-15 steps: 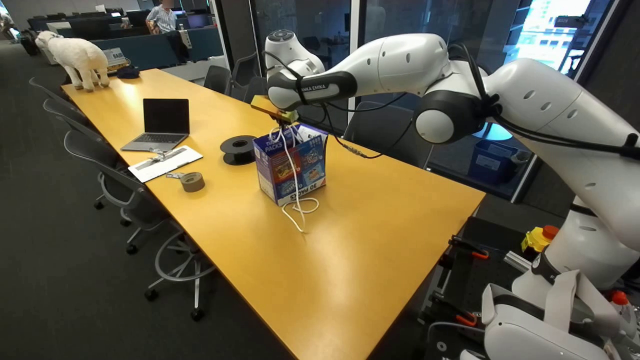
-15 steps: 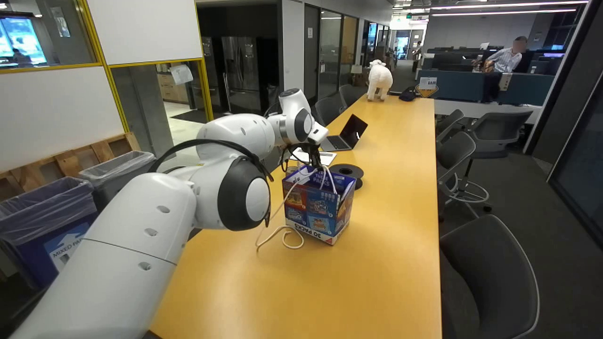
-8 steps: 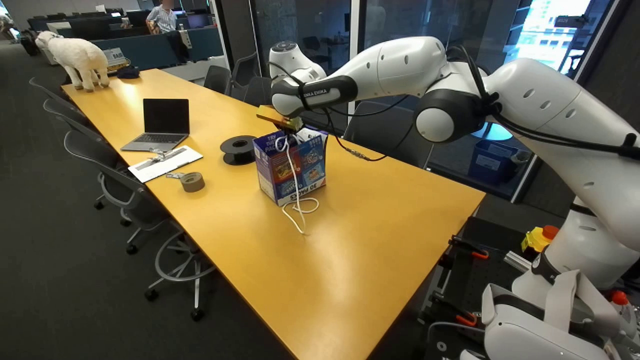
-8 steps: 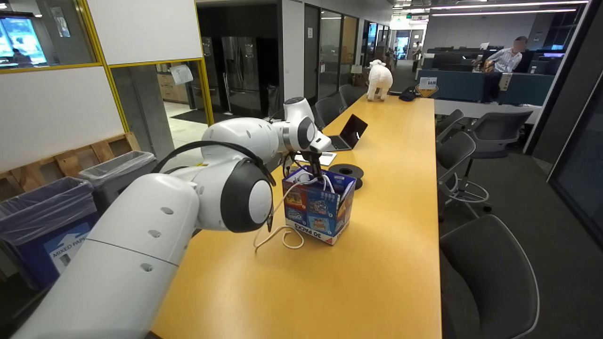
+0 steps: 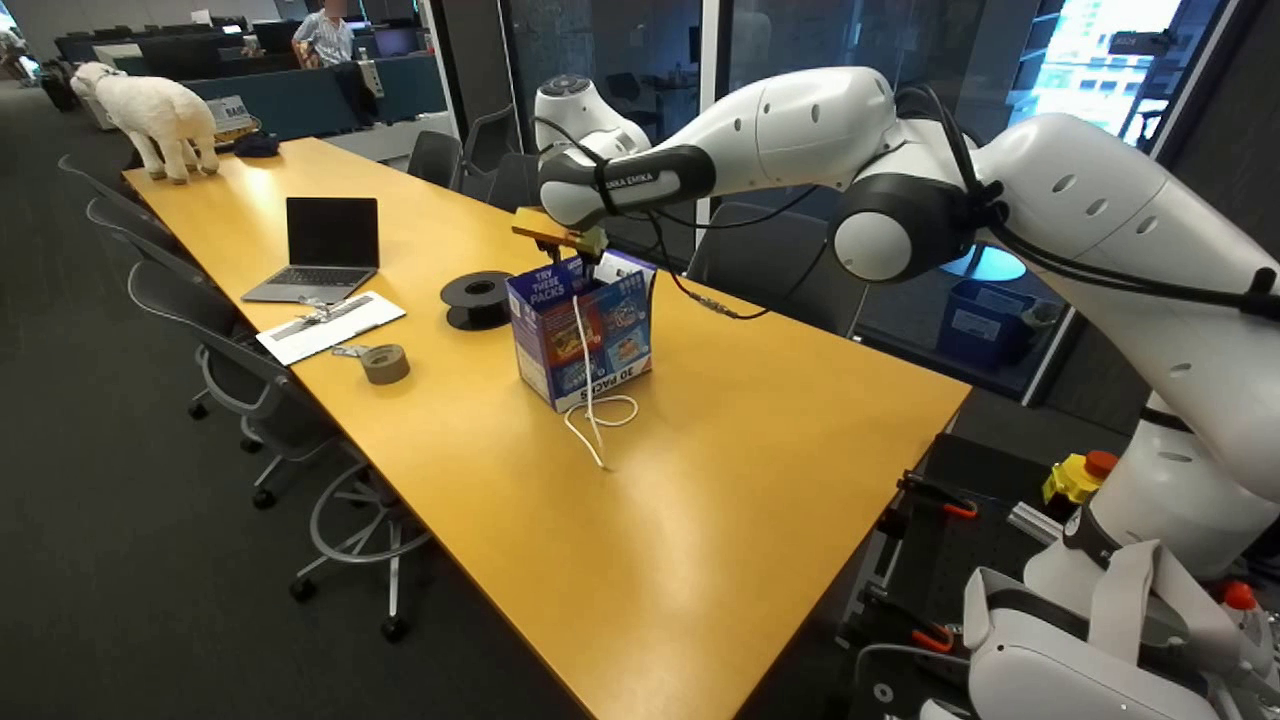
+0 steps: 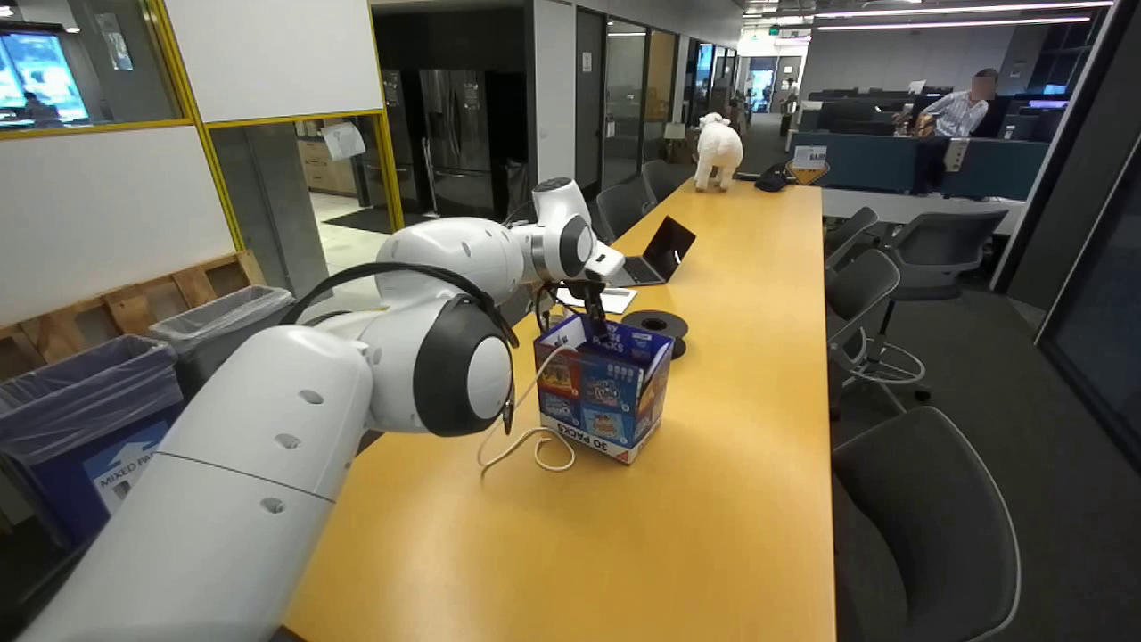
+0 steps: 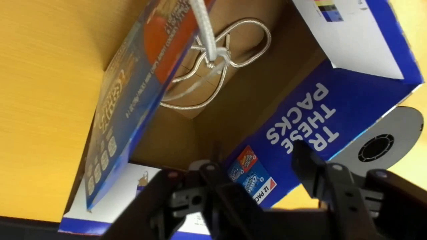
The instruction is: Pick up the ropes from the table and put them in the box
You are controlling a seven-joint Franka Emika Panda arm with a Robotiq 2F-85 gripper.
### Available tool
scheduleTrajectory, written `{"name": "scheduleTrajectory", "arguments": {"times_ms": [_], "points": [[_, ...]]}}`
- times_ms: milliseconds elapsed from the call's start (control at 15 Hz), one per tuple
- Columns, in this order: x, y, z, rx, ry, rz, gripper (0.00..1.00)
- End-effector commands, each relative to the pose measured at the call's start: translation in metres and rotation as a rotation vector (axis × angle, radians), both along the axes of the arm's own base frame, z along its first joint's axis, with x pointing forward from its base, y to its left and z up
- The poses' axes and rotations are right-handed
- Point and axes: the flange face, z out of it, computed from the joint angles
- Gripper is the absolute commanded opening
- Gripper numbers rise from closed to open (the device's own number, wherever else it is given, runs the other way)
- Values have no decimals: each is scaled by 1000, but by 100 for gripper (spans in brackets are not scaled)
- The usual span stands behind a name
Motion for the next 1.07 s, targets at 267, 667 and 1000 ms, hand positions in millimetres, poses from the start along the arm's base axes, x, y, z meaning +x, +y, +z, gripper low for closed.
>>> {"name": "scheduleTrajectory", "arguments": {"times_ms": [267, 667, 1000], "points": [[-24, 52, 81, 19, 22, 131, 100], [-76, 130, 111, 43, 169, 266, 100], [-118, 166, 60, 15, 322, 444, 100]]}}
